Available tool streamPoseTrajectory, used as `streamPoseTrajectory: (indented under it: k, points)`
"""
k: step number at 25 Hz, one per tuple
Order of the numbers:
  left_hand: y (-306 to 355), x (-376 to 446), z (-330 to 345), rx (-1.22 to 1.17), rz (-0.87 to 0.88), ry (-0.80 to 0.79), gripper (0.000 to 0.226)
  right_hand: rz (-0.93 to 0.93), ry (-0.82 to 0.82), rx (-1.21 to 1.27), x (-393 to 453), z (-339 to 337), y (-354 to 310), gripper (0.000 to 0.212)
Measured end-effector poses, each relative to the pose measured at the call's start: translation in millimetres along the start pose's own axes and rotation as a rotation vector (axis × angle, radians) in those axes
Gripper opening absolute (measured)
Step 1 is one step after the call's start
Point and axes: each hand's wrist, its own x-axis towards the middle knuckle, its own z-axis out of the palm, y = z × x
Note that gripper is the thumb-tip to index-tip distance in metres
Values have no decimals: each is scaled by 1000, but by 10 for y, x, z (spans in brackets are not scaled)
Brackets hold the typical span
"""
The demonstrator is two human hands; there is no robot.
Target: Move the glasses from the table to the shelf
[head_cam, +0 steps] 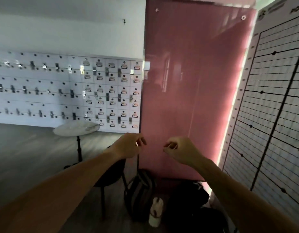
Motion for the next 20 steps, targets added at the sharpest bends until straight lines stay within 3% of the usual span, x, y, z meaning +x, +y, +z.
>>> streamPoseTrajectory:
  k: [6, 11, 20]
  points:
    - [-1492, -683, -779, 80, -230, 82, 10, -163, -162, 79, 900, 1218, -1030, 5]
    - [-2337, -911, -1096, 106, -373, 137, 9, -243, -236, 126, 1515, 1965, -1605, 10]
    - [-3915, -231, -1409, 152, -489, 166, 11, -309, -330, 185, 3199, 3067, -1920, 5]
